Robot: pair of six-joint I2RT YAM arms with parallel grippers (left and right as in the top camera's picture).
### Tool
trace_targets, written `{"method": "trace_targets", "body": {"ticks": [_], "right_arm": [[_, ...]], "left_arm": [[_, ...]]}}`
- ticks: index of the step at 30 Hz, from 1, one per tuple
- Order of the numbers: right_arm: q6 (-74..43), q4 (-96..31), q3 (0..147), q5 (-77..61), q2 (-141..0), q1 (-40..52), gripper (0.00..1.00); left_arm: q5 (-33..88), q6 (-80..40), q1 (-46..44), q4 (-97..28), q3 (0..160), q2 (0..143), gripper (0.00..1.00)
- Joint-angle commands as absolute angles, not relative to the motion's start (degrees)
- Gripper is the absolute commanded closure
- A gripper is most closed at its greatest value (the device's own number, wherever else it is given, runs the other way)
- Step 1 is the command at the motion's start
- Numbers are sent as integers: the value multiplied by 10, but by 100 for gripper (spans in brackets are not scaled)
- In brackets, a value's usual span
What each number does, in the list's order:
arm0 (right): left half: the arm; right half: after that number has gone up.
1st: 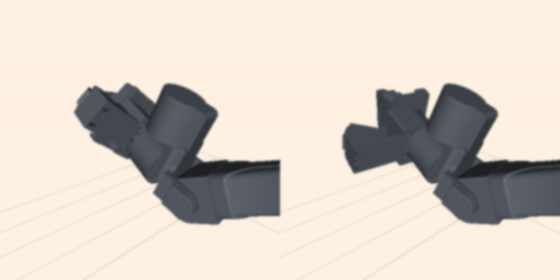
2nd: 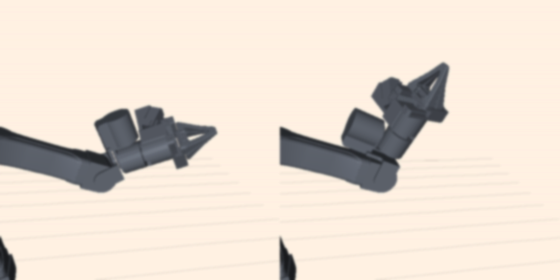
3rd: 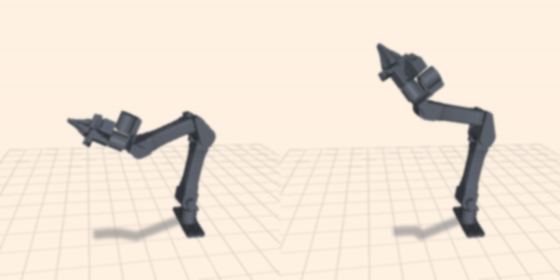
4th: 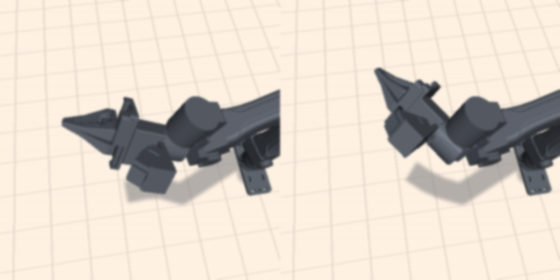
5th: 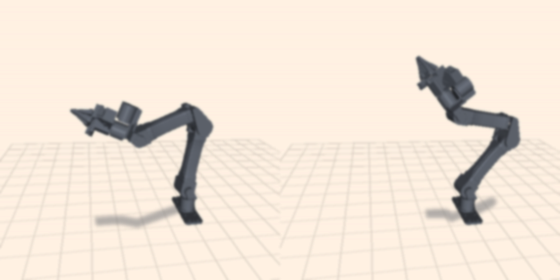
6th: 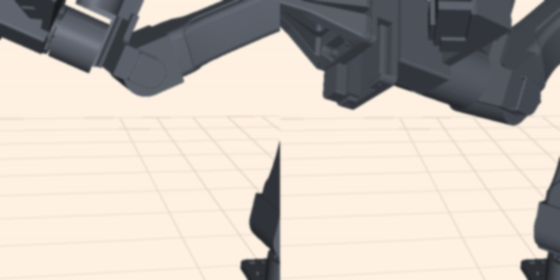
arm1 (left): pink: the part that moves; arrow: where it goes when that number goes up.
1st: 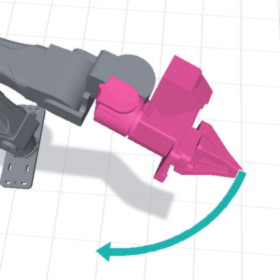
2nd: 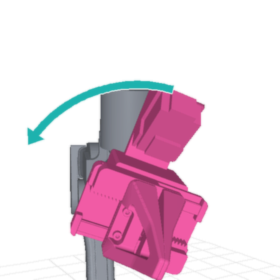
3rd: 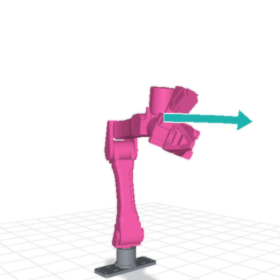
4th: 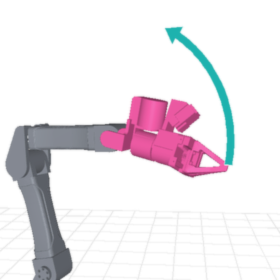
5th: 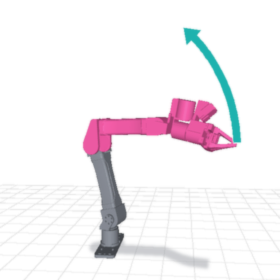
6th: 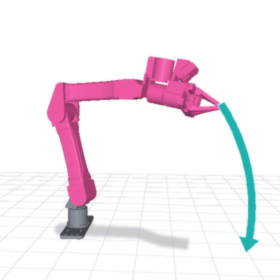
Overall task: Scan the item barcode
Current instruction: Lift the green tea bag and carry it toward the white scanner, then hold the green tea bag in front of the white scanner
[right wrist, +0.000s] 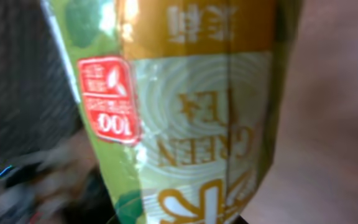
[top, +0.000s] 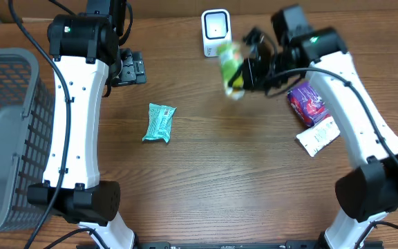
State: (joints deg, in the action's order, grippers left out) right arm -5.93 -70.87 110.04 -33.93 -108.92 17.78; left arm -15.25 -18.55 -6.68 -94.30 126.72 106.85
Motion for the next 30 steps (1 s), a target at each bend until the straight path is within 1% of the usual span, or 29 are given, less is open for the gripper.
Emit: {"method": "trace_targets", "body": {"ticks": [1, 3, 5, 10, 13, 18, 22, 24, 26, 30], "right_arm": [[-88, -697, 1222, -48, -1063, 194, 96], [-86, -668, 1237, 87, -1063, 212, 96], [-54, -622, 1235, 206, -1070, 232, 96], [53, -502, 1233, 372, -1128, 258, 96], [136, -416, 1233, 413, -1178, 263, 96], [281, -301, 1233, 418, -1261, 264, 96], [388, -191, 1233, 468, -1328, 268, 96], [437, -154, 1233, 469, -1354, 270, 96], [464, -128, 1233, 468, -1376, 273, 96], [470, -99, 1233, 450, -1407, 273, 96]], "left_arm": [[-156, -195, -67, -943, 1266, 1074, 1], [-156, -195, -67, -943, 1266, 1074, 0], [-156, -195, -67, -943, 1266, 1074, 1], [-156, -195, -67, -943, 1266, 1074, 1], [-156, -195, -67, -943, 1266, 1074, 0], [-156, -195, -67, -943, 1266, 1074, 0], [-156, -195, -67, -943, 1266, 1074, 0], [-156, -195, -67, -943, 1266, 1074, 1], [-156, -195, -67, -943, 1266, 1074, 0], [-156, -195, -67, -943, 1266, 1074, 1]]}}
